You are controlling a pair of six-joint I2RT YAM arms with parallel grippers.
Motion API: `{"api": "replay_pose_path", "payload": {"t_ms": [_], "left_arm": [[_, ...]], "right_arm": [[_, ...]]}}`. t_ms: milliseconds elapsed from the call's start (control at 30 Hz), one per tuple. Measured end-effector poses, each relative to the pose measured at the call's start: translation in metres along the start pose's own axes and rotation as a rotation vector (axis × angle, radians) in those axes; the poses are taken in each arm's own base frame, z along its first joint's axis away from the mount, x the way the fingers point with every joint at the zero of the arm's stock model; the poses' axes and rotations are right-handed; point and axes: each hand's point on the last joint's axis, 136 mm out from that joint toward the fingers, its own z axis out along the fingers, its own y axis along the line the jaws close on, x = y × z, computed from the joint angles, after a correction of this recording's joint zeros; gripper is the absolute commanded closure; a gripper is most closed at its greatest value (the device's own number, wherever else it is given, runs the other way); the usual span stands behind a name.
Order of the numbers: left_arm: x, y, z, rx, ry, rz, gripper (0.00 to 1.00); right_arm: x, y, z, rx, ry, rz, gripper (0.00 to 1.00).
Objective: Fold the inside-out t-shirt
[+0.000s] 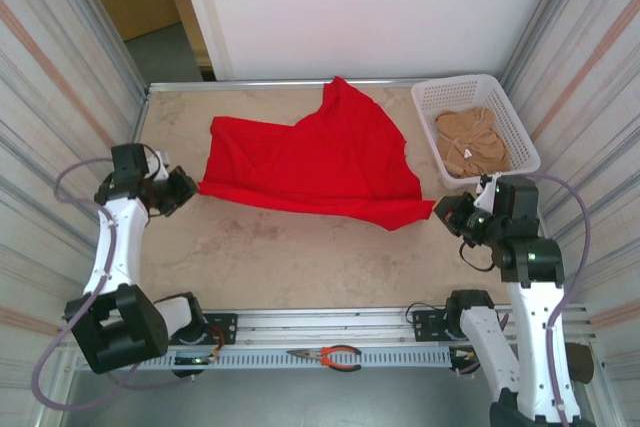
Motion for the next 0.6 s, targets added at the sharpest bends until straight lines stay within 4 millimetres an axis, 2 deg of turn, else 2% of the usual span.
{"api": "replay_pose_path", "payload": {"t_ms": [133, 200, 300, 400, 533, 600], "left_arm": [[0.045, 0.019, 0.005, -0.023, 0.051, -0.043, 1.0], [0.061, 0.014, 0.002, -0.034, 0.066, -0.03, 1.0], [0.061, 0.001, -0.007, -0.003, 0.016, -0.011, 1.0], [0.055, 0.007, -0.005, -0.028, -0.008, -0.045, 1.0], [0.048, 0.022, 0.014, -0.083, 0.03, -0.098, 1.0], [0.046, 0.034, 0.031, -0.123, 0.077, -0.129, 1.0]], "right_arm": [[0.024, -0.021, -0.003, 0.022, 0.029, 0.018, 1.0], [0.035, -0.031, -0.005, 0.032, 0.039, 0.026, 1.0], [0.047, -0.043, -0.006, 0.047, 0.055, 0.045, 1.0], [0.051, -0.053, 0.002, 0.074, 0.078, 0.073, 1.0], [0.042, -0.056, 0.019, 0.11, 0.108, 0.1, 1.0], [0.032, -0.054, 0.03, 0.125, 0.115, 0.106, 1.0]]}}
